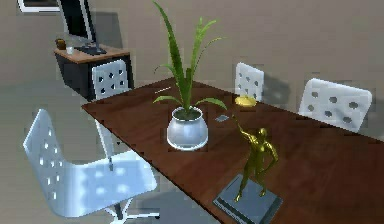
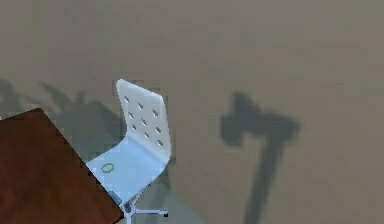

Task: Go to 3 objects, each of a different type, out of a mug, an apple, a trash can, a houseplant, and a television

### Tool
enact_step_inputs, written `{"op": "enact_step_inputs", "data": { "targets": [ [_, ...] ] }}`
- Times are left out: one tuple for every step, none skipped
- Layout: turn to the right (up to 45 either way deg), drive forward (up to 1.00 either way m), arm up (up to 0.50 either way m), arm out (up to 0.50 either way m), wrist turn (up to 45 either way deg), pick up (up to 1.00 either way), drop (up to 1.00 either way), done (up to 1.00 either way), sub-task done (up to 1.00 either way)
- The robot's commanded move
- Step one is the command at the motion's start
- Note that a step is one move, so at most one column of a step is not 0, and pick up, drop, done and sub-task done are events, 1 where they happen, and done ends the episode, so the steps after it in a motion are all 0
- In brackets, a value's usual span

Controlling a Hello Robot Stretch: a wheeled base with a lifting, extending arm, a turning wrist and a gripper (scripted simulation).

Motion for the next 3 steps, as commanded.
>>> {"op": "enact_step_inputs", "data": {
  "targets": [
    [-45.0, 0.0, 0.0, 0.0, 0.0, 0.0, 0.0, 0.0, 0.0],
    [-45.0, 0.0, 0.0, 0.0, 0.0, 0.0, 0.0, 0.0, 0.0],
    [-45.0, 0.0, 0.0, 0.0, 0.0, 0.0, 0.0, 0.0, 0.0]
  ]
}}
